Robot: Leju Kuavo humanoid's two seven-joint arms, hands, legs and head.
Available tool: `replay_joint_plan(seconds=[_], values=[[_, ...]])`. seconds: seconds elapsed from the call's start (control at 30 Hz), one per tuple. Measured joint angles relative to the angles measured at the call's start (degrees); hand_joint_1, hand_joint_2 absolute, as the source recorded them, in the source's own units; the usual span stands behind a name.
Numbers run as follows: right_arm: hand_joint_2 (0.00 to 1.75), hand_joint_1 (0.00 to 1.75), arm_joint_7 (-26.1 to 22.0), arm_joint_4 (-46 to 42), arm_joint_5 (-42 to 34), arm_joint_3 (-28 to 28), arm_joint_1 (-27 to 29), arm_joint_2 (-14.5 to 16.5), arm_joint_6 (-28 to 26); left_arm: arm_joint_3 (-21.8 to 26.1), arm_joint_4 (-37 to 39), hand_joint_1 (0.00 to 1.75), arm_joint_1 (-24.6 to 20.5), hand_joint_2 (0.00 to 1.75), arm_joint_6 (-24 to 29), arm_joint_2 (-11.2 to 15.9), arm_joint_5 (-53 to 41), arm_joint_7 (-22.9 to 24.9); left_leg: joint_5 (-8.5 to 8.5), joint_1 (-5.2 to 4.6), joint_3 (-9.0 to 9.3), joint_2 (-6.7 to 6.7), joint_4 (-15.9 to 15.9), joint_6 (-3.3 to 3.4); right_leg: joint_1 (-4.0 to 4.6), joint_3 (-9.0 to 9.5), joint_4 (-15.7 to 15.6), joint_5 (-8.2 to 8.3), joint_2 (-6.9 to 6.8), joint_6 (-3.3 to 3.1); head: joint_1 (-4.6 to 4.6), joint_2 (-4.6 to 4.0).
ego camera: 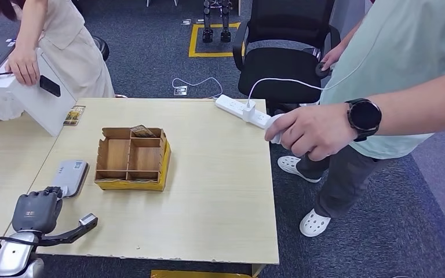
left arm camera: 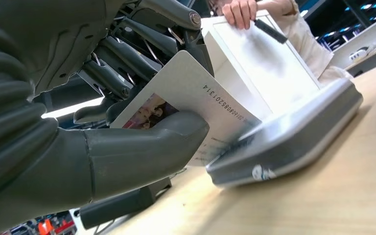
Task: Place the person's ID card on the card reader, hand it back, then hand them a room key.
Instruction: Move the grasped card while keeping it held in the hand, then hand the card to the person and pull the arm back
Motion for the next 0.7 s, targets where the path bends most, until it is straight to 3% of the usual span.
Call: replay_joint_plan(seconds=[0.53,0.7], values=[[0.00,0.00,0.0,0.0,0.2,-0.4,0.0,0.0,0.2,0.0,3.4,1.75,-2.2,1.75,-0.9,-3.0,-2.7,2.4,0.02,0.00,0.04,-0.05,0.0,0.00,0.00,0.06,0.0,0.00,-0.05,0.00,0.00,0.00],[0.00,0.00,0.0,0.0,0.4,-0.6,0.0,0.0,0.2,0.0,3.6,1.75,-2.6,1.75,0.7,-3.5,2.6,-0.4,0.03,0.00,0.05,-0.06,0.0,0.00,0.00,0.06,0.0,0.00,-0.05,0.00,0.00,0.00]])
